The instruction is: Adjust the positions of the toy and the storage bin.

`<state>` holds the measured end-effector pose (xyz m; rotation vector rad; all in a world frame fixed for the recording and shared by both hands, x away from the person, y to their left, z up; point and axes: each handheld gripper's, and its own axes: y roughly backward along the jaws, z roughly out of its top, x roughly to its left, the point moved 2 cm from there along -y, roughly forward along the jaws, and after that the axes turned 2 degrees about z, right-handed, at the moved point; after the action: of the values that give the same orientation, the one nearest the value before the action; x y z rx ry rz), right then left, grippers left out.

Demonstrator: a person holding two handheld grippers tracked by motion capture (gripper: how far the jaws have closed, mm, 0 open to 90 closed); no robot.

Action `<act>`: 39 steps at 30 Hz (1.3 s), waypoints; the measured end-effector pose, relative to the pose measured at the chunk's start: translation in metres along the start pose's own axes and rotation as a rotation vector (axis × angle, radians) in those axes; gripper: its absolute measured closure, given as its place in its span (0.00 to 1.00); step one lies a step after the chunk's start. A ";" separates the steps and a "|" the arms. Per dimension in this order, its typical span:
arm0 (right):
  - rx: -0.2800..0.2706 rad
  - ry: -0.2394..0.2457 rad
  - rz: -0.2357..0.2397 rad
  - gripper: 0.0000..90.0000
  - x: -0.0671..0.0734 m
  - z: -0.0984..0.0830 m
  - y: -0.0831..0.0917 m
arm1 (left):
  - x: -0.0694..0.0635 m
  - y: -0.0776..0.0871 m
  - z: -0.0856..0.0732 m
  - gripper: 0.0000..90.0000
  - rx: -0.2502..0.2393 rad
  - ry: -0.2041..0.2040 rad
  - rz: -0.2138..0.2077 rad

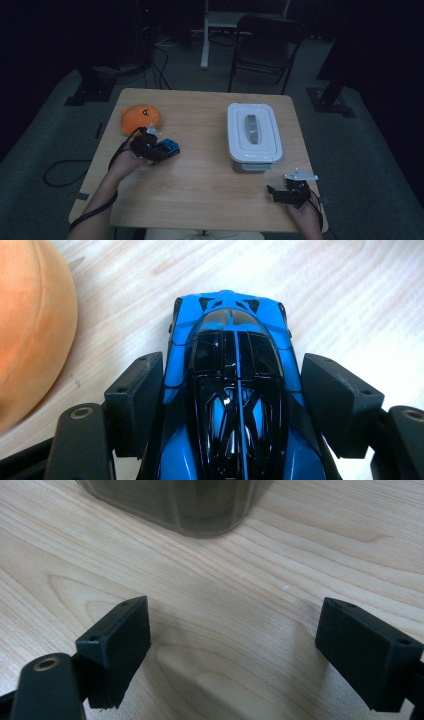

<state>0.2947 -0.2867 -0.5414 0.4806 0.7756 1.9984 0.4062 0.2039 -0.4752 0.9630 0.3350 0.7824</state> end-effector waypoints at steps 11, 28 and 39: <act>0.000 0.000 0.000 0.15 0.000 0.000 0.000 | -0.007 0.002 -0.051 0.32 0.042 0.027 -0.042; 0.000 -0.002 -0.002 0.15 0.000 0.000 0.000 | -0.005 -0.005 -0.048 0.21 0.088 -0.004 -0.037; 0.000 -0.003 -0.003 0.15 0.000 0.000 0.000 | -0.005 -0.012 -0.053 0.29 0.086 -0.003 -0.062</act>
<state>0.2948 -0.2868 -0.5414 0.4817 0.7737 1.9947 0.3774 0.2281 -0.5147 1.0298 0.3967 0.7141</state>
